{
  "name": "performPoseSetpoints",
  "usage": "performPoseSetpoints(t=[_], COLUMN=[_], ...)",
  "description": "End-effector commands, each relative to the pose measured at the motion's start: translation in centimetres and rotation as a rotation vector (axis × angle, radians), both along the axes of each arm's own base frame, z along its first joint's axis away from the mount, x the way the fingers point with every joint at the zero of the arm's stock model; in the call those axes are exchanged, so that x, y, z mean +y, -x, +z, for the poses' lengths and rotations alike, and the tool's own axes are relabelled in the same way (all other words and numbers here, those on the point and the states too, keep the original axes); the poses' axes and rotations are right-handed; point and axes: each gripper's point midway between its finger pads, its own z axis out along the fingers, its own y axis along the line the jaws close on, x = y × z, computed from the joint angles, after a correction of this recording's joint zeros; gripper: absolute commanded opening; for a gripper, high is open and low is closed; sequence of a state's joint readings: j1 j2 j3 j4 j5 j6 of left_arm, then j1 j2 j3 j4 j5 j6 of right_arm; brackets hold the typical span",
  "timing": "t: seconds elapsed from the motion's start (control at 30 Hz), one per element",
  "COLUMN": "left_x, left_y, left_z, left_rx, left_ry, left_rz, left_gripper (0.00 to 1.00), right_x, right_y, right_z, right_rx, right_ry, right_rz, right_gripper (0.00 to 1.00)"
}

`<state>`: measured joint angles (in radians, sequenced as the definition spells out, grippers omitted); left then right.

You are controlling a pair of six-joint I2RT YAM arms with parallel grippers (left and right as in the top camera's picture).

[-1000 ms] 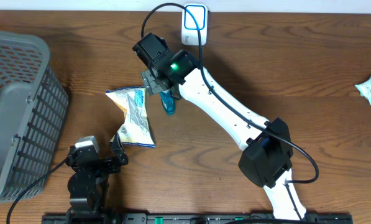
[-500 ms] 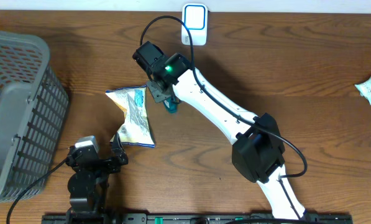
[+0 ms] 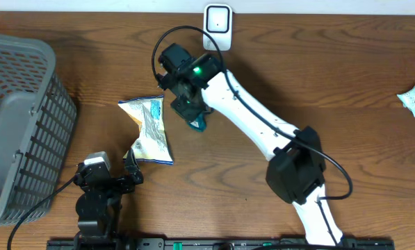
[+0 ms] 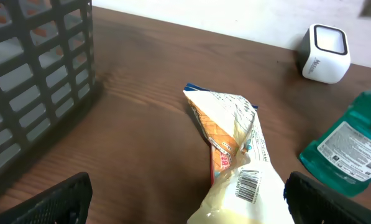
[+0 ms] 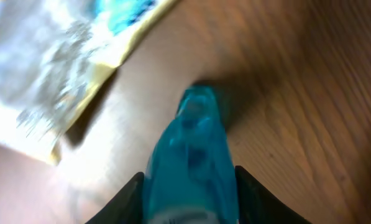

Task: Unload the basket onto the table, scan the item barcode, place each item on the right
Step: 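Reach the right gripper down to the teal Listerine bottle cap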

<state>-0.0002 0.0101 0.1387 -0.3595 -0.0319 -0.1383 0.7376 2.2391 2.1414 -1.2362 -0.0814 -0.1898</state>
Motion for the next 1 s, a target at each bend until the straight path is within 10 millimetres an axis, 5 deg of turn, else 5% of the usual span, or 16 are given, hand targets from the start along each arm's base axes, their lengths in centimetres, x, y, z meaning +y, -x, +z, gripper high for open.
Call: performPoseSetpoints(t=[0.0, 0.27, 0.47, 0.57, 0.7, 0.8, 0.97], left_x=[0.2, 0.2, 0.2, 0.2, 0.2, 0.2, 0.2], left_y=[0.0, 0.0, 0.0, 0.0, 0.0, 0.0, 0.0], left_z=[0.0, 0.0, 0.0, 0.0, 0.0, 0.0, 0.0], left_rx=[-0.006, -0.006, -0.006, -0.006, -0.006, -0.006, -0.006], left_ry=[0.009, 0.008, 0.008, 0.009, 0.009, 0.008, 0.009], left_rz=[0.010, 0.010, 0.010, 0.010, 0.010, 0.010, 0.010], left_gripper=[0.98, 0.98, 0.98, 0.98, 0.98, 0.98, 0.97], right_x=[0.4, -0.1, 0.2, 0.4, 0.5, -1.6, -2.8], right_y=[1.7, 2.2, 1.9, 1.6, 1.0, -0.9, -0.2], right_z=[3.7, 3.6, 3.9, 6.0, 12.1, 15.5, 14.0], right_rx=[0.024, 0.074, 0.067, 0.059, -0.007, -0.040, 0.032], right_ry=[-0.139, -0.168, -0.178, -0.214, -0.311, -0.352, -0.302], right_rz=[0.208, 0.254, 0.206, 0.113, -0.044, -0.473, -0.675], right_gripper=[0.39, 0.50, 0.78, 0.99, 0.99, 0.99, 0.99])
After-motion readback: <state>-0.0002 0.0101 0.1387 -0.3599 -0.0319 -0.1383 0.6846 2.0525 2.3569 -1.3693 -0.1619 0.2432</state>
